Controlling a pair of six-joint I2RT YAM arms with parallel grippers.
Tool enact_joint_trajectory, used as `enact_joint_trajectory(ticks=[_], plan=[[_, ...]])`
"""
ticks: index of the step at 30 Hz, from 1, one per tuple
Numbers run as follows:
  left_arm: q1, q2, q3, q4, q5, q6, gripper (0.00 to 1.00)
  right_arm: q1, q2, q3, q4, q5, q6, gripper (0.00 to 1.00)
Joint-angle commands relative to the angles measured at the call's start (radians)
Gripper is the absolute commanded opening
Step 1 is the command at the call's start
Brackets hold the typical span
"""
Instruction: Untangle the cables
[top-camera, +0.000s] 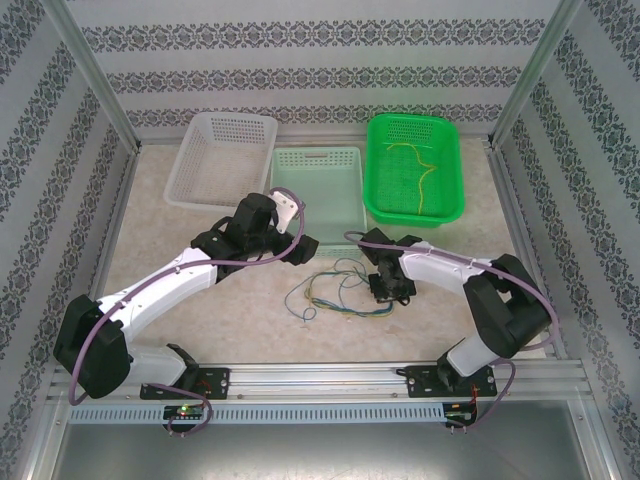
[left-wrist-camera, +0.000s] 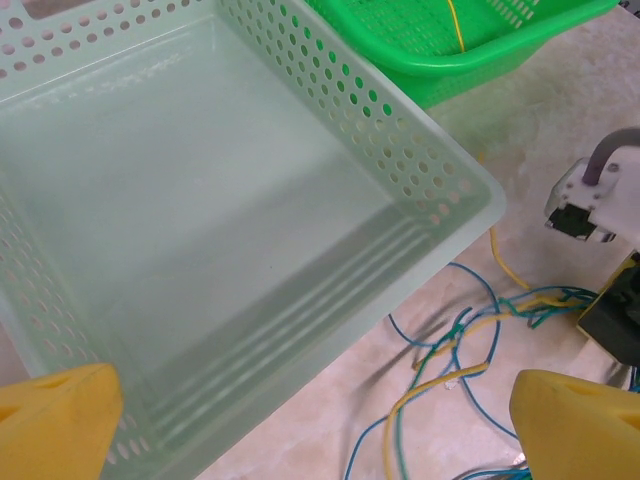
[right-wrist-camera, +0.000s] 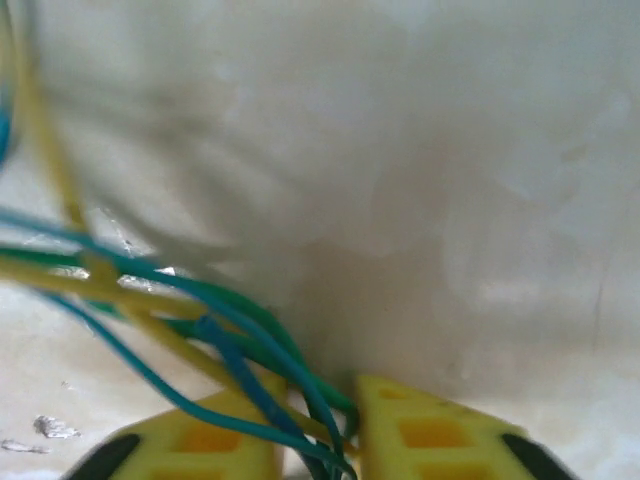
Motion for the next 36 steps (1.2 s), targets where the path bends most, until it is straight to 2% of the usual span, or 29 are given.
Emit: enact_joint_trajectory(ticks=[1,5,12,17,20,27,33,36], plan=[[-0.005,-0.014,0.023,0.027,0.007,0.017,1.00,0.014,-0.026,-0.022,0.015,0.051,-0.009,0.08],[-0.005,-0.017,0.027,0.030,0.026,0.019,1.00,0.024,-0.187,-0.052,0.028,0.066,-0.028,0.00],[-0.005,-0.021,0.013,0.064,0.097,0.024,1.00,0.044,-0.552,-0.075,0.002,0.111,-0.161,0.00],[-0.006,0.004,0.021,0.113,0.193,0.027,1.00,0.043,-0.718,-0.086,-0.014,0.133,-0.190,0.00],[-0.008,0.041,0.043,0.127,0.256,0.014,1.00,0.043,-0.758,-0.101,0.003,0.102,-0.198,0.00],[-0.008,0.051,0.052,0.172,0.322,0.011,1.00,0.051,-0.774,-0.096,-0.011,0.078,-0.212,0.00],[-0.016,0.094,0.090,0.172,0.488,0.042,0.99,0.051,-0.782,-0.085,0.000,0.013,-0.247,0.00],[-0.034,0.125,0.105,0.162,0.529,0.050,0.96,0.053,-0.777,-0.081,-0.002,-0.023,-0.252,0.00]])
